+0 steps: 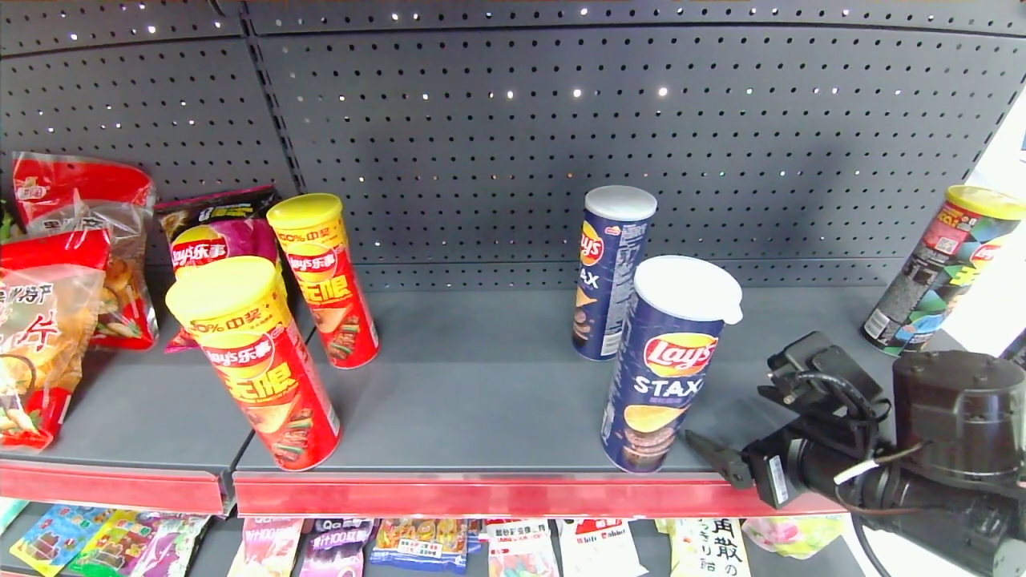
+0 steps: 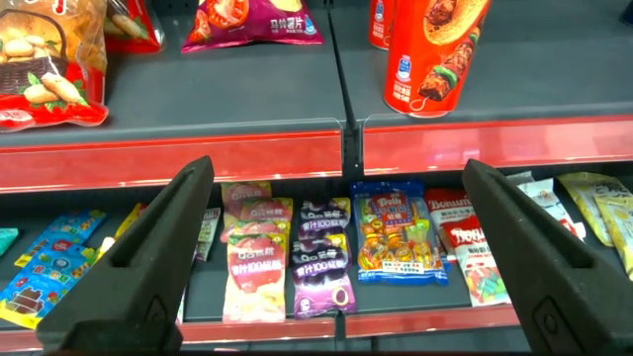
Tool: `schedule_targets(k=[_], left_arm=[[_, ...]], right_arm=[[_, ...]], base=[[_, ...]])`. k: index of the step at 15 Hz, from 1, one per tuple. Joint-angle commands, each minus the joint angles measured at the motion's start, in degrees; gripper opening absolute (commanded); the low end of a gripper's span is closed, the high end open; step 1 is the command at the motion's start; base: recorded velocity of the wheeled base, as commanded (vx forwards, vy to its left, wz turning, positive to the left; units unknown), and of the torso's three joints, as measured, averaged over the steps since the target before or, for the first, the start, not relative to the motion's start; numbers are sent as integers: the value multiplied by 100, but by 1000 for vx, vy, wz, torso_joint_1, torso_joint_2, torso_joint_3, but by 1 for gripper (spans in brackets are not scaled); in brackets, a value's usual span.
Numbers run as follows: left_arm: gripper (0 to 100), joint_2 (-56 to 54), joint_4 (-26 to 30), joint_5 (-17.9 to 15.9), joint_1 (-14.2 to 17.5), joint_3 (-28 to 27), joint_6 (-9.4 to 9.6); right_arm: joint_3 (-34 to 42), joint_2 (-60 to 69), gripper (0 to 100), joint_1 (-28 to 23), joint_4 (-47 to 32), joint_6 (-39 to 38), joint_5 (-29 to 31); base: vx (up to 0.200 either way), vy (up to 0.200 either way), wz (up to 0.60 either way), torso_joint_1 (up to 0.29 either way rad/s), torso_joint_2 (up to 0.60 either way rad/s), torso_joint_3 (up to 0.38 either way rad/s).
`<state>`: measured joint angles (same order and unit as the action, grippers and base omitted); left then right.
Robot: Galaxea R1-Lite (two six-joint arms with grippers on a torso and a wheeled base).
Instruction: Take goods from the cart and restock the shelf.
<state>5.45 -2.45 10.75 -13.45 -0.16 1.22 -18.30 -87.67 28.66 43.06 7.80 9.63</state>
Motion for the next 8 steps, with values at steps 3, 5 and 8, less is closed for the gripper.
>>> schedule_targets(k=[3,5,8], left_arm=[[100,0,-1,-3,0,-2,1],[100,9,-1,-3,0,7,1],[100,9,-1,6,0,7,-8]], right_arm=[[-60,-83,100,-1,1,20,13],[-60,-153,100,26,1,28,13],[-148,-268,100,34,10,90,21]], base=[[0,0,0,0,0,0],[0,0,0,0,0,0],[0,0,0,0,0,0]])
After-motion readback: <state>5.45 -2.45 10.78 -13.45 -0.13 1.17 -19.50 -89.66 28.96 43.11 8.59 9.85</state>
